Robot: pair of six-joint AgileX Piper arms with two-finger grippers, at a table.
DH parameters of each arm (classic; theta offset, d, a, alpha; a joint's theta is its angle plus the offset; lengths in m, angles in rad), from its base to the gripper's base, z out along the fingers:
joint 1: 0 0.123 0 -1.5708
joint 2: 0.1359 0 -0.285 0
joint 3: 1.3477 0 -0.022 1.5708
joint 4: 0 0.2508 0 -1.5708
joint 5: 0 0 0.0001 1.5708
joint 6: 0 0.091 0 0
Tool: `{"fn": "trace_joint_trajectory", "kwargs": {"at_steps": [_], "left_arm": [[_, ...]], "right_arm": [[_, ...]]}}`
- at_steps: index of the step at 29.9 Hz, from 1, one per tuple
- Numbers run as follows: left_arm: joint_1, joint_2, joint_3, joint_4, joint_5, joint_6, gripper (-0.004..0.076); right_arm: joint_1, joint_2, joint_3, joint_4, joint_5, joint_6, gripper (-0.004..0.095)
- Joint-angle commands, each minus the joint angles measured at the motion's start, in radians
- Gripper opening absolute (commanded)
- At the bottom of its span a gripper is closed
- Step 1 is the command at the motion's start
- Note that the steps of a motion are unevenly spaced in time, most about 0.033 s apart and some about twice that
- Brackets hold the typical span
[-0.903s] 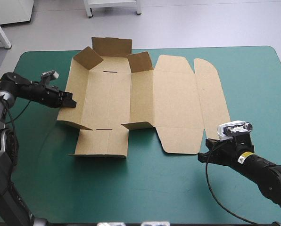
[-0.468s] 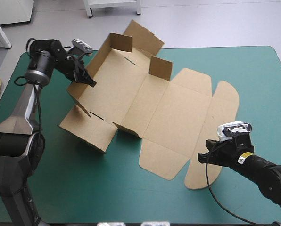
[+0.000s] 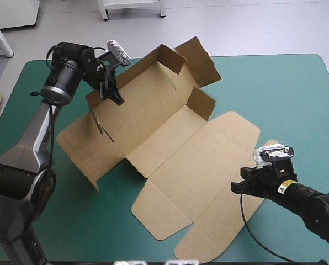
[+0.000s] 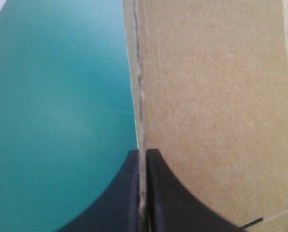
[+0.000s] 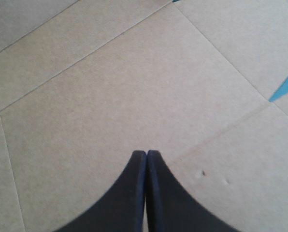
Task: Fold the box
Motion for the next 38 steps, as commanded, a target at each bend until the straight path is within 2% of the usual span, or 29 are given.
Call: {"fn": "trace_joint_trajectory", "kwargs": {"at_steps": [1, 5, 10, 14, 20, 24, 31, 38], "left_arm": [[-0.002, -0.115, -0.035, 0.021, 0.044, 0.016, -0.0009], [-0.002, -0.147, -0.017, 0.001, 0.044, 0.051, -0.0009], [-0.002, -0.171, 0.11, 0.009, 0.031, 0.072, -0.0009], [-0.002, -0.189, 0.179, 0.075, -0.042, 0.07, -0.0009], [-0.006, -0.193, 0.2, -0.044, -0.061, 0.11, -0.0009], [-0.057, -0.195, 0.235, 0.009, -0.064, 0.11, -0.0009], [-0.125, -0.225, 0.237, 0.181, -0.182, 0.121, -0.0009], [-0.13, -0.248, 0.237, 0.181, -0.185, 0.161, -0.0009]], "right_arm": [[-0.004, -0.009, -0.029, 0.011, -0.036, -0.003, -0.0019], [-0.004, -0.009, -0.029, 0.01, -0.031, -0.011, -0.0019], [-0.004, -0.009, -0.029, 0.01, -0.016, -0.015, -0.0019], [-0.004, -0.009, -0.029, 0.011, -0.016, -0.015, -0.0019], [-0.004, -0.009, -0.029, 0.017, -0.02, -0.015, -0.0019], [-0.004, -0.009, -0.029, 0.017, -0.022, -0.015, -0.0019], [-0.004, -0.009, -0.029, 0.017, -0.031, -0.011, -0.0019], [-0.004, -0.009, -0.029, 0.017, -0.06, -0.011, -0.0019]]}}
